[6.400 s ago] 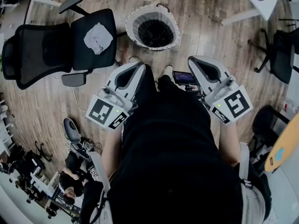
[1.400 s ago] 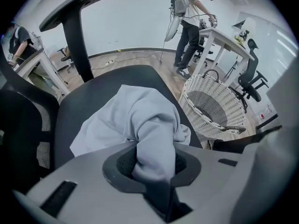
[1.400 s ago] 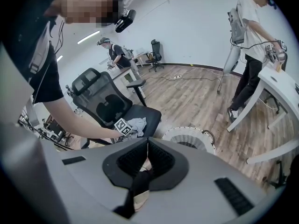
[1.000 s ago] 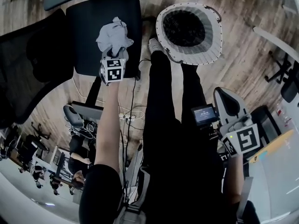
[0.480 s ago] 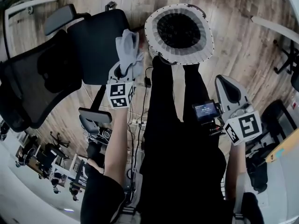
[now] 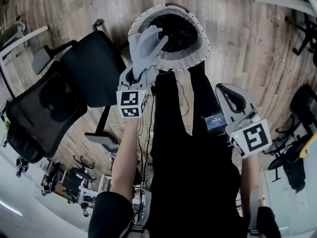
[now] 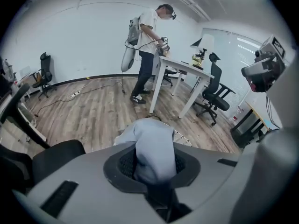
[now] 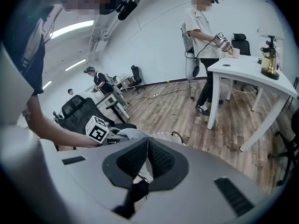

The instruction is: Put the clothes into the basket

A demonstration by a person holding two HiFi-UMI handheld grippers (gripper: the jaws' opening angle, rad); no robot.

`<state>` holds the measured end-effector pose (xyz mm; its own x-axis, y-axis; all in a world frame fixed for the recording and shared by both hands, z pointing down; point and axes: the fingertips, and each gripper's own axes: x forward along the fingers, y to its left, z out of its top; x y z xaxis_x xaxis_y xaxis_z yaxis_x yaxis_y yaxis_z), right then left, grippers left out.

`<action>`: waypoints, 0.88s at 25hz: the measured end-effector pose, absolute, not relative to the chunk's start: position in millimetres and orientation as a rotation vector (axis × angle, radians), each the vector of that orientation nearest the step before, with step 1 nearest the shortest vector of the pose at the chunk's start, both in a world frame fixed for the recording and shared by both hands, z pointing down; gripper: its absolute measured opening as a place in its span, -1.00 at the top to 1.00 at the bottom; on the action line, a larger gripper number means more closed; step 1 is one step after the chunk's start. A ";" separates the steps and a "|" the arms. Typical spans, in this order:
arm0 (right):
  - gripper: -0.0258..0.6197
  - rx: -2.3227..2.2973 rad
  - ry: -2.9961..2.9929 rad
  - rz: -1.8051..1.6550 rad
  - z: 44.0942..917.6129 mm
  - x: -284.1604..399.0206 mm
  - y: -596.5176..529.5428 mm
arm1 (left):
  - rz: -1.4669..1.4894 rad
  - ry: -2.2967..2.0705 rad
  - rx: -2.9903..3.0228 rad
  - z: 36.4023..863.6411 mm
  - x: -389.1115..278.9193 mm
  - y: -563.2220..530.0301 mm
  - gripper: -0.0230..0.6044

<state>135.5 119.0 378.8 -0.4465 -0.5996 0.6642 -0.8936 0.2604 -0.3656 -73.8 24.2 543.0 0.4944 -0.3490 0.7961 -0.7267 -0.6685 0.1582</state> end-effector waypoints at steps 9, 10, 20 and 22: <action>0.87 1.383 -2.110 1.118 416.9 172.9 141.8 | 1.208 -0.764 2.325 603.0 -22.2 12.1 0.65; 0.87 1.388 -2.109 1.128 422.4 173.1 141.9 | 1.218 -0.769 2.324 612.2 -21.9 8.2 0.65; 0.87 1.469 -2.102 1.279 470.6 144.9 125.5 | 1.360 -0.765 2.299 710.3 -26.5 -14.4 0.65; 0.87 1.478 -2.089 1.312 478.3 138.7 123.1 | 1.418 -0.792 2.303 729.8 -32.4 -19.8 0.65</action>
